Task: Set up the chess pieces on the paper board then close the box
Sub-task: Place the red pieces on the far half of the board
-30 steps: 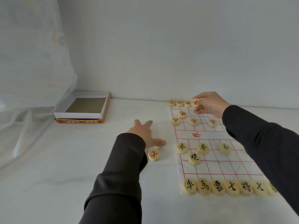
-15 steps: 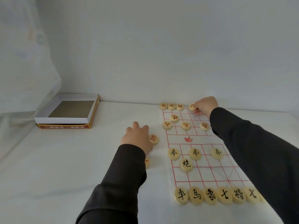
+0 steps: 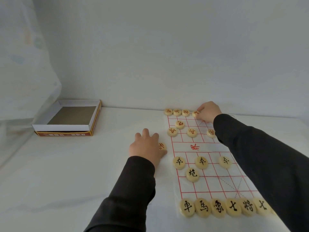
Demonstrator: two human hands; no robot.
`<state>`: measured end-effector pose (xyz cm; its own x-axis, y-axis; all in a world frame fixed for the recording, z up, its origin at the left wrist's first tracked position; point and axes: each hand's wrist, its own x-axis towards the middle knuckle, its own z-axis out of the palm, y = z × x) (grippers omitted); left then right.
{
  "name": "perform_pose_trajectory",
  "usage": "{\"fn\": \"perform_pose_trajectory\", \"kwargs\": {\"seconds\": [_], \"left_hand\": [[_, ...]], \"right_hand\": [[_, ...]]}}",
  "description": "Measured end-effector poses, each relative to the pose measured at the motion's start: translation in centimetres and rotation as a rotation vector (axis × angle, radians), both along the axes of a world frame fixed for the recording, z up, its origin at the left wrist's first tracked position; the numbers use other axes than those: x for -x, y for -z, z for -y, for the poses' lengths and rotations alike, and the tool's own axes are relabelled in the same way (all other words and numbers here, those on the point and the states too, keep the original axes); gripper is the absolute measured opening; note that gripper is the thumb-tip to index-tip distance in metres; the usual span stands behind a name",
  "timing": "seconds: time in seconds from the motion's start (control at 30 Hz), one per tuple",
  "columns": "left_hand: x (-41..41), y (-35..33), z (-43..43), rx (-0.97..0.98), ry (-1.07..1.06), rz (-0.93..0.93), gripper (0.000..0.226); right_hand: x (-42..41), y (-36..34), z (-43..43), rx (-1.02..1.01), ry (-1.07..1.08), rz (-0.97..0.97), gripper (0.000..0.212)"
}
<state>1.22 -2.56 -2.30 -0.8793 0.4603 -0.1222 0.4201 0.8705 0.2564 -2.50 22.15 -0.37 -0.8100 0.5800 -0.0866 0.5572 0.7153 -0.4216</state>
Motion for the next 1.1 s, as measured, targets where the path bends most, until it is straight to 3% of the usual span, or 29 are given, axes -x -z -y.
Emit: {"fn": "perform_pose_trajectory", "kwargs": {"seconds": [0.17,0.37,0.5,0.6,0.77,0.93,1.1], "left_hand": [[0.4,0.0,0.4,-0.037,0.031,0.028,0.051],[1.4,-2.3,3.4,-0.138,0.044,0.313,0.083],[1.7,-3.4,5.4,-0.029,0.039,0.337,0.094],[1.5,-4.0,6.5,0.116,0.014,0.378,0.099],[0.9,-3.8,6.6,0.337,0.009,0.346,0.076],[0.9,-3.0,5.8,0.238,-0.014,0.287,0.055],[1.3,-2.5,4.9,0.071,-0.017,0.263,0.059]], "right_hand": [[0.1,0.4,0.2,-0.079,-0.01,-0.04,0.032],[-0.4,0.1,1.8,-0.152,-0.057,-0.165,0.035],[-1.2,-0.9,5.3,-0.132,-0.218,-0.266,0.031],[-2.0,-1.2,8.1,-0.077,-0.401,-0.239,0.025],[-3.2,-1.1,11.4,-0.038,-0.647,-0.138,0.022],[-3.9,-1.4,12.5,-0.03,-0.701,-0.009,0.023],[-4.5,-1.4,12.6,-0.089,-0.693,0.176,0.033]]}}
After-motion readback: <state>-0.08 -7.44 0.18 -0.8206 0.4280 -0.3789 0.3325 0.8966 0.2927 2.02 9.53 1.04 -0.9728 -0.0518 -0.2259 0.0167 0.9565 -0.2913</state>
